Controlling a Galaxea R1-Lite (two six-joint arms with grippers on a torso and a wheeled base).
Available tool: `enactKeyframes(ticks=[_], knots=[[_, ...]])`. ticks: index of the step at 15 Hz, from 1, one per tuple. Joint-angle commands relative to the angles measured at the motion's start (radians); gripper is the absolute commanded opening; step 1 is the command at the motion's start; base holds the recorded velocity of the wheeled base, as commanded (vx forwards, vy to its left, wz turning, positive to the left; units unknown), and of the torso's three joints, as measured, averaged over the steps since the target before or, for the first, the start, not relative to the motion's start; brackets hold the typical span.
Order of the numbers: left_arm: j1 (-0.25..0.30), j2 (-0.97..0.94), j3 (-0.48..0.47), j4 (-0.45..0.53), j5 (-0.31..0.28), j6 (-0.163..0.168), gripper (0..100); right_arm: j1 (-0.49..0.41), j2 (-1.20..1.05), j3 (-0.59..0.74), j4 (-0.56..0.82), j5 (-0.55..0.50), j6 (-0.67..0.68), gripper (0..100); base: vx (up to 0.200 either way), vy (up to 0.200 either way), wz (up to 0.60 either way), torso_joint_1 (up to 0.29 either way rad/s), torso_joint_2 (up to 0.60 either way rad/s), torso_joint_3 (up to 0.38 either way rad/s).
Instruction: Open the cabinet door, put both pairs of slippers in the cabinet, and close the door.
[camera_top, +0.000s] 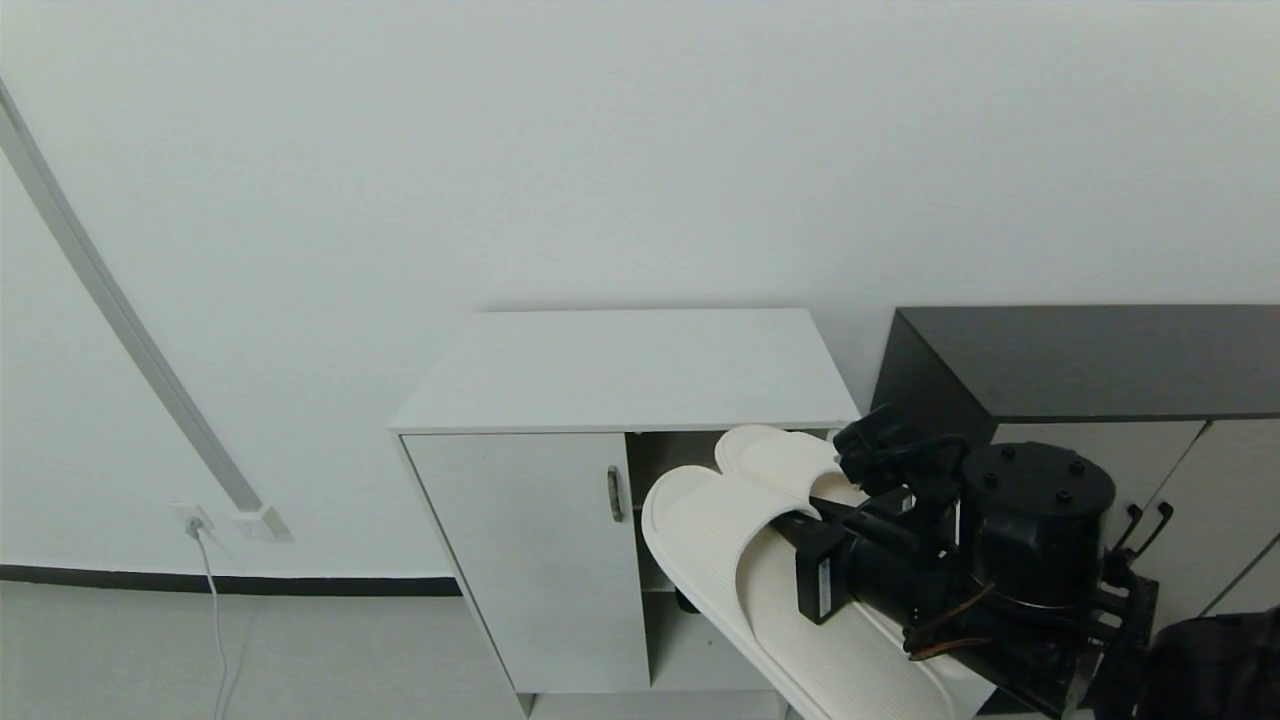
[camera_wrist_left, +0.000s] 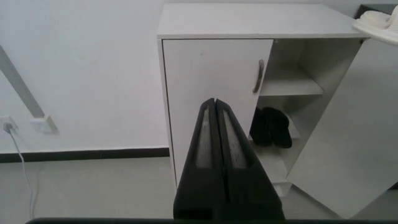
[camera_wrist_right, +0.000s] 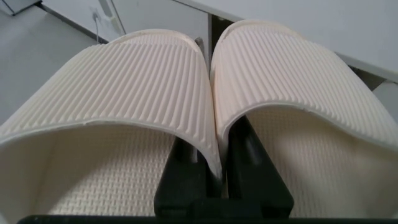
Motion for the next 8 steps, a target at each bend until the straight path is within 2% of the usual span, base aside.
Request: enactKeyframes(ticks=[1, 7, 8], knots=[[0.0, 0.001, 0.0, 0.0, 0.0, 0.0, 0, 0.0, 0.009, 0.015, -0.008, 0.001, -0.001, 0, 0.0, 0.0, 0.0, 0.0, 0.0, 0.0], [0.0, 0.001, 0.0, 0.0, 0.0, 0.003, 0, 0.0, 0.06, 0.027, -0.093, 0.001, -0.03, 0, 0.0, 0.0, 0.0, 0.0, 0.0, 0.0], [0.0, 0.001, 0.0, 0.0, 0.0, 0.003, 0, 0.0, 0.072, 0.027, -0.118, 0.001, -0.032, 0, 0.0, 0.0, 0.0, -0.115, 0.25, 0.134]])
